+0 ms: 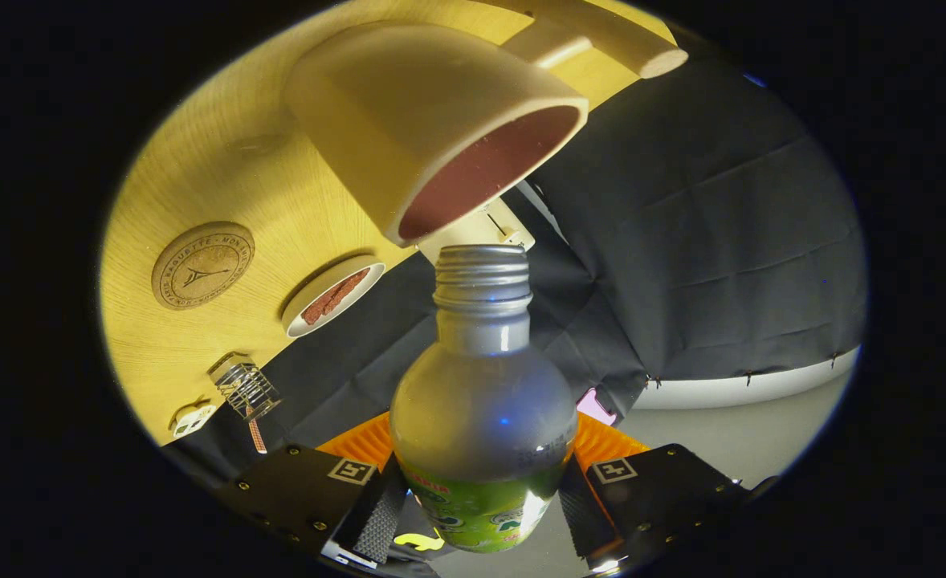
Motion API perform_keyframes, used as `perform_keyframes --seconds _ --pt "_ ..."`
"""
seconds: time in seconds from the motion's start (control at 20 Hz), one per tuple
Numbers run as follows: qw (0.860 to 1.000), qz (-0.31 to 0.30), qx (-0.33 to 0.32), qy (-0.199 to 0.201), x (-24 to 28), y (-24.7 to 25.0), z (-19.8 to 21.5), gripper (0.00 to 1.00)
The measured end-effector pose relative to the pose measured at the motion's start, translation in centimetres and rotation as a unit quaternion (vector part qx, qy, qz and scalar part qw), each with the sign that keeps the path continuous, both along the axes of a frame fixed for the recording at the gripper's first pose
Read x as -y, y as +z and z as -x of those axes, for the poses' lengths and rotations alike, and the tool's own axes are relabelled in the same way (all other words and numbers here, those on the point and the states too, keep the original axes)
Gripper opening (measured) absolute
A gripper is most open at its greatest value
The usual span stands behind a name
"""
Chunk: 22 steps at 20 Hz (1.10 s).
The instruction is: Take the bottle from table, then pour the juice into the cup, finally place the bottle on the coaster
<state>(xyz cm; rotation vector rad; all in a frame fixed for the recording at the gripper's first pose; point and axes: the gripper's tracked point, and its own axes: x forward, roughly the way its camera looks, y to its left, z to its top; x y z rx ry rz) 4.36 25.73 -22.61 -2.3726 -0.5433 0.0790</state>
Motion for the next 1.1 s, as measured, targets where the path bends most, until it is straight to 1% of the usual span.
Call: perform_keyframes --seconds 0.75,0.9,1.1 --pt "1.000 -0.003 -0.005 0.013 -0.23 -0.12 0.42 0.82" --pt "1.000 -0.013 -0.011 0.014 -0.17 -0.09 0.41 0.82" --pt "0.998 -0.043 -0.031 0.014 -0.27 -0.46 0.82 0.82"
